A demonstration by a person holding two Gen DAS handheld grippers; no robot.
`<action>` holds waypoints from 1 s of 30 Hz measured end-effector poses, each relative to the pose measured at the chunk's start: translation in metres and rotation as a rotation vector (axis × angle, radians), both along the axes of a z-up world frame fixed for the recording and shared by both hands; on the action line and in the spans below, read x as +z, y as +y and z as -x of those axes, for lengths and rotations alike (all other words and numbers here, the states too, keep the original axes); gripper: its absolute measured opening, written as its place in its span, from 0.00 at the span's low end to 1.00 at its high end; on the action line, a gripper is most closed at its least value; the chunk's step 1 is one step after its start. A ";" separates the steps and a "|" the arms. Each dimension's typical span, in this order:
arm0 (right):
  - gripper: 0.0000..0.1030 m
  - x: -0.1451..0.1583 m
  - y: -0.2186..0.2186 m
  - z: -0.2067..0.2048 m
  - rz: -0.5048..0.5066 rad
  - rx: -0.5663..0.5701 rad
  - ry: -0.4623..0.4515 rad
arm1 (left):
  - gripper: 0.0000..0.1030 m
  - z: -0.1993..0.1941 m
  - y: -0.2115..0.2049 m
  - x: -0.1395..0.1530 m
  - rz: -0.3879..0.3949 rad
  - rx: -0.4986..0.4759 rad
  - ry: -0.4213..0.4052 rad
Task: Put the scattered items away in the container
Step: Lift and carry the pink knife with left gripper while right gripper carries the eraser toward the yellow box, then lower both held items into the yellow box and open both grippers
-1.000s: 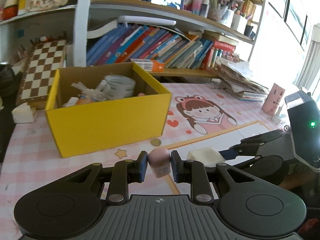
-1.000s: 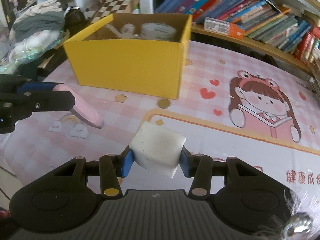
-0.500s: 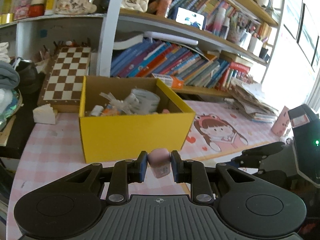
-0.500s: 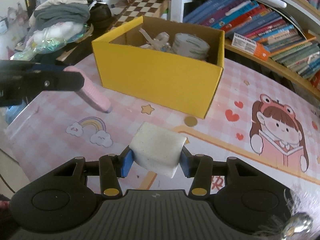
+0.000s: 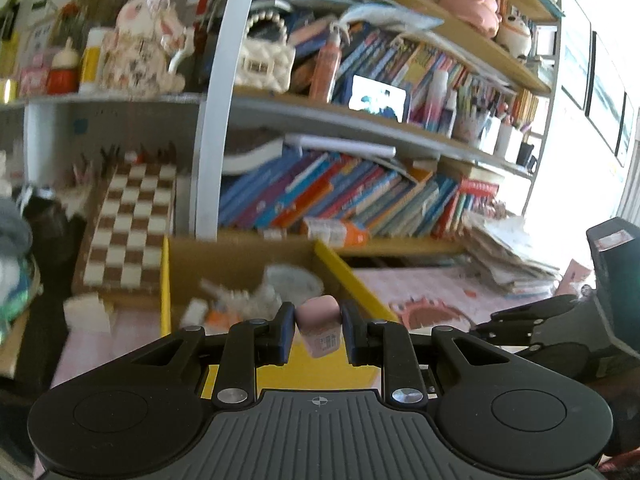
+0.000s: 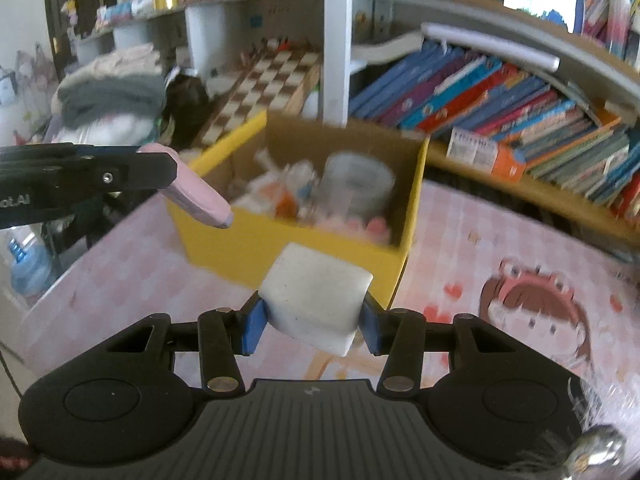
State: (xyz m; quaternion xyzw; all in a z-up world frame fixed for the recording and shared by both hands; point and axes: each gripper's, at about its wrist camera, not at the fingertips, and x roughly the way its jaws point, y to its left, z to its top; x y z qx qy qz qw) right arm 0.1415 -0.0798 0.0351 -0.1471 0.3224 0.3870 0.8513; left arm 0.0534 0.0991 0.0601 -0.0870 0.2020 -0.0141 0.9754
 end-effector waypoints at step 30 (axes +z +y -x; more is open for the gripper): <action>0.44 -0.018 0.088 -0.099 0.099 0.073 -0.036 | 0.23 -0.107 0.048 -0.059 0.020 0.048 0.176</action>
